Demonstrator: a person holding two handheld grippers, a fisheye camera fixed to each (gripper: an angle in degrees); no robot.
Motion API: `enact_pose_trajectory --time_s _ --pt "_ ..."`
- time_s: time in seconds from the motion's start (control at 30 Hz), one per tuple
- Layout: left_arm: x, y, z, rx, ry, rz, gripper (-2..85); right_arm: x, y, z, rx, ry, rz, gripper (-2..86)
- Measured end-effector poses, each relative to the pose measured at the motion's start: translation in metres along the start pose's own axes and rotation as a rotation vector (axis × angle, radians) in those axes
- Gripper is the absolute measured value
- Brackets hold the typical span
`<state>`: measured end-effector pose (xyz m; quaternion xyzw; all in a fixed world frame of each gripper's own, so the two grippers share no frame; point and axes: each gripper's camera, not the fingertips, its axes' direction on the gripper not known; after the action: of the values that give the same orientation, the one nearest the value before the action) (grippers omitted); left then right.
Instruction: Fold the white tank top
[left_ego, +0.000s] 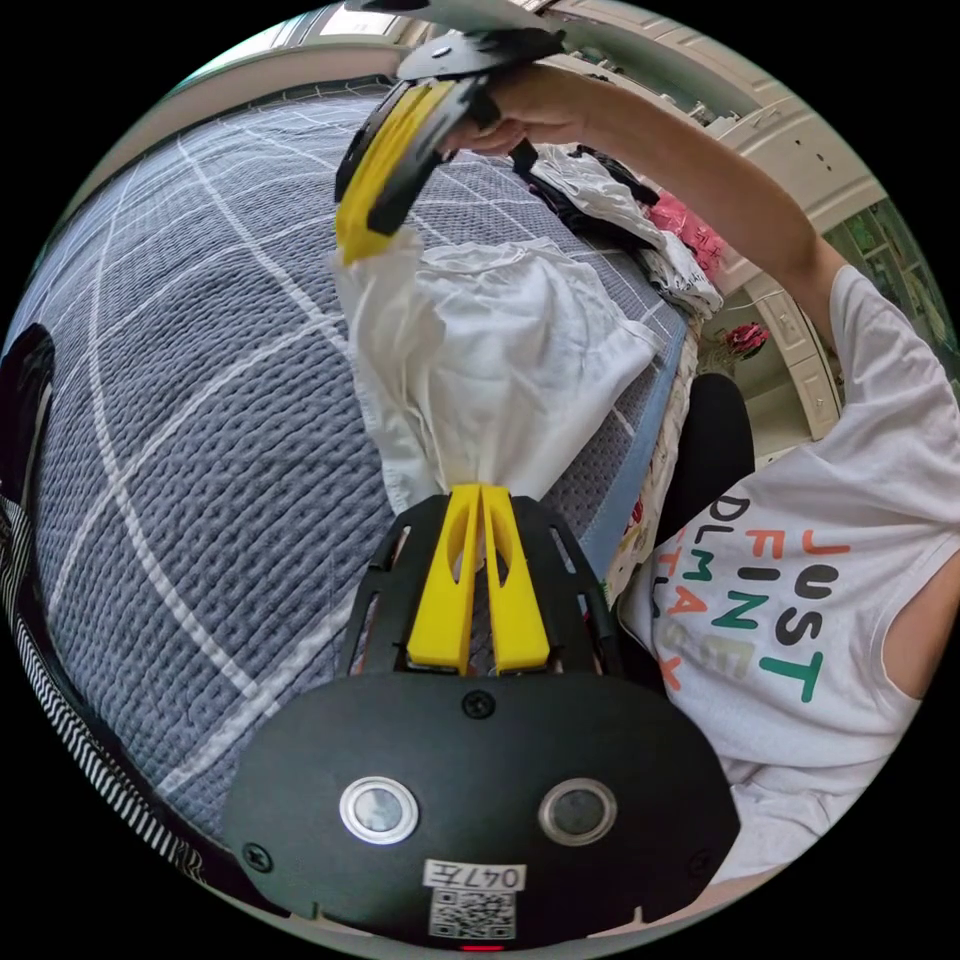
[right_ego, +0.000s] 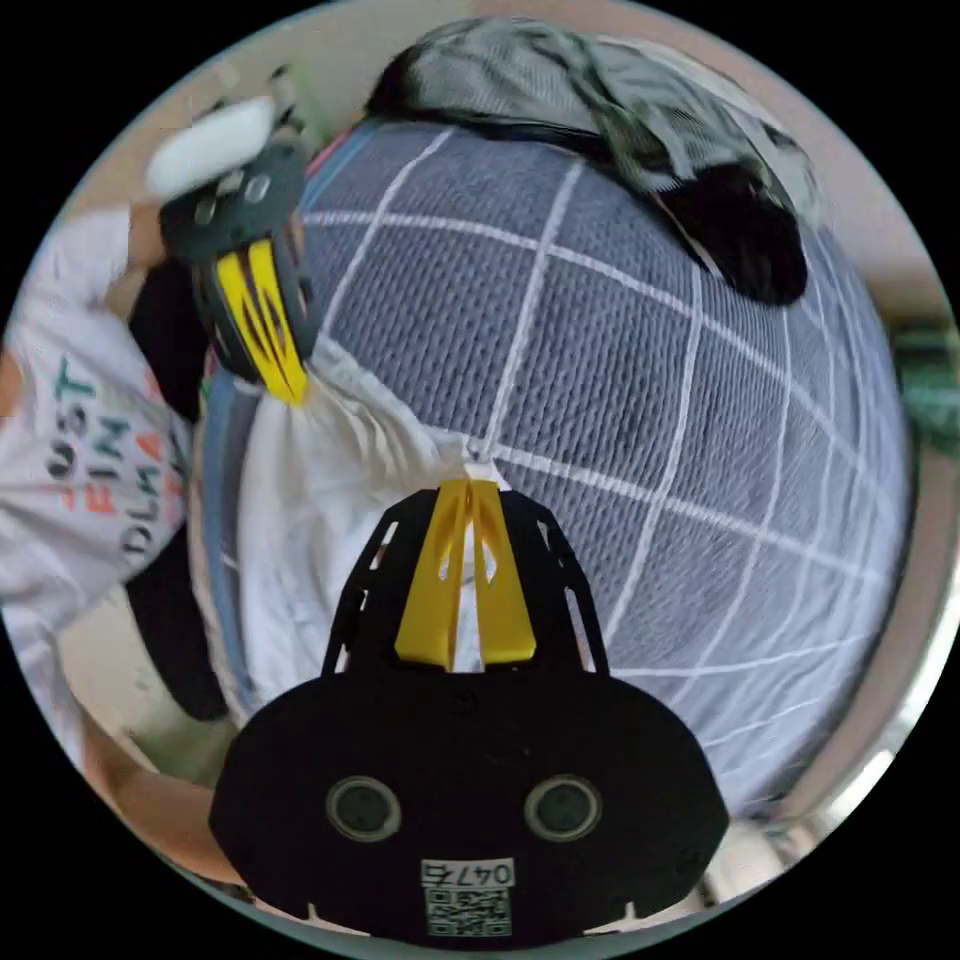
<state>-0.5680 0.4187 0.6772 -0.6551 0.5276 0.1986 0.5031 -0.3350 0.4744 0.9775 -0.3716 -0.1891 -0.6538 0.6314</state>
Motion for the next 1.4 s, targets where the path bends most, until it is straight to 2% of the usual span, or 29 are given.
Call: enact_pose_trajectory --time_s 0.07,0.17,0.33,0.5,0.57,0.7,0.83,0.97,1.03,1.13,1.2,1.27,1.37,1.4 --pt "0.000 0.001 -0.001 0.000 0.001 -0.001 -1.0 0.033 0.027 -0.014 0.231 -0.228 0.181 -0.5" --pt "0.001 0.003 -0.002 0.005 0.001 -0.003 -1.0 0.056 0.057 -0.012 0.396 -0.332 0.326 -0.4" --pt "0.001 0.006 -0.003 0.003 0.003 -0.006 -1.0 0.060 0.068 0.011 0.479 -0.246 0.393 1.7" --pt "0.006 0.019 -0.015 0.039 -0.022 -0.023 -1.0 0.046 0.062 -0.009 0.632 0.010 0.321 1.7" --pt "0.011 0.028 -0.028 0.091 -0.074 -0.027 -1.0 0.016 0.061 -0.028 0.609 0.148 0.202 0.3" --pt "0.008 0.046 -0.053 0.216 -0.145 -0.089 -1.0 -0.030 0.056 -0.018 0.401 0.177 0.058 -0.2" --pt "-0.002 0.044 -0.044 0.159 -0.109 -0.156 -1.0 -0.065 0.038 0.014 0.252 0.225 -0.049 1.1" --pt "0.003 0.041 -0.034 0.055 -0.216 -0.142 -0.8 -0.104 0.007 0.034 0.140 0.219 -0.244 2.4" --pt "0.003 0.042 -0.031 0.031 -0.207 -0.130 -0.5 -0.121 0.002 0.037 0.121 0.276 -0.294 1.9" --pt "-0.003 0.043 -0.032 0.042 -0.173 -0.150 1.0 -0.141 0.005 0.033 0.156 0.355 -0.289 1.2" --pt "-0.007 0.043 -0.033 0.056 -0.095 -0.162 6.7 -0.149 0.012 0.028 0.194 0.389 -0.246 0.9" --pt "-0.009 0.043 -0.033 0.056 -0.027 -0.159 8.3 -0.157 0.024 0.022 0.237 0.485 -0.146 0.5" --pt "-0.009 0.044 -0.034 0.046 -0.044 -0.159 7.1 -0.161 0.041 0.016 0.266 0.620 0.008 -0.3" --pt "-0.009 0.044 -0.034 0.047 -0.051 -0.162 3.7 -0.160 0.044 0.015 0.267 0.632 0.039 -0.3"
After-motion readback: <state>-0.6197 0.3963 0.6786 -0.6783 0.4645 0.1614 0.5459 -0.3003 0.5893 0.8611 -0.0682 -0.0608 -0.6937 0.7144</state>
